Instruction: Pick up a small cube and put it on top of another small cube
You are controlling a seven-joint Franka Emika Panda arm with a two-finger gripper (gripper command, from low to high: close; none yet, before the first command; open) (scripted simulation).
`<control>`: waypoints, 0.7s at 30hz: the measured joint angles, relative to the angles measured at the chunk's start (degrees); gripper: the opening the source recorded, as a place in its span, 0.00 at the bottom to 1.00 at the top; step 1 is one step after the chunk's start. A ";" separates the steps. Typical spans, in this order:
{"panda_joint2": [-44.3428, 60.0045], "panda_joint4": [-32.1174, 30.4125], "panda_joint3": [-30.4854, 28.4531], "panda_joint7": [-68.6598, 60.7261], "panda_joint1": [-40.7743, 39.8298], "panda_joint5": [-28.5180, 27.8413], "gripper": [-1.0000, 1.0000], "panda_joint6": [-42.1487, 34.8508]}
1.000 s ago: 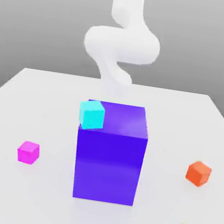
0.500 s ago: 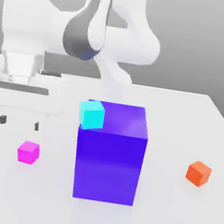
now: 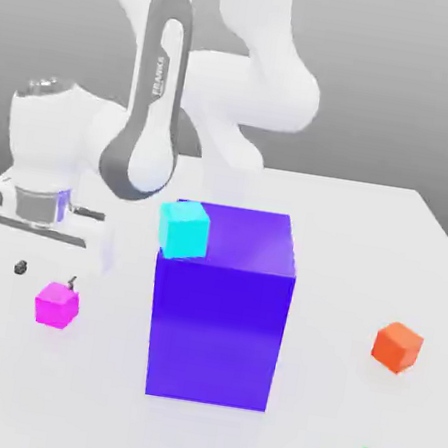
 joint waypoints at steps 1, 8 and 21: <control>0.85 0.24 1.58 -1.35 -1.13 1.81 0.50 0.57; 6.88 1.50 14.66 -9.30 -11.37 12.68 0.50 5.01; 7.17 1.50 15.63 -9.22 -12.32 12.62 0.00 5.25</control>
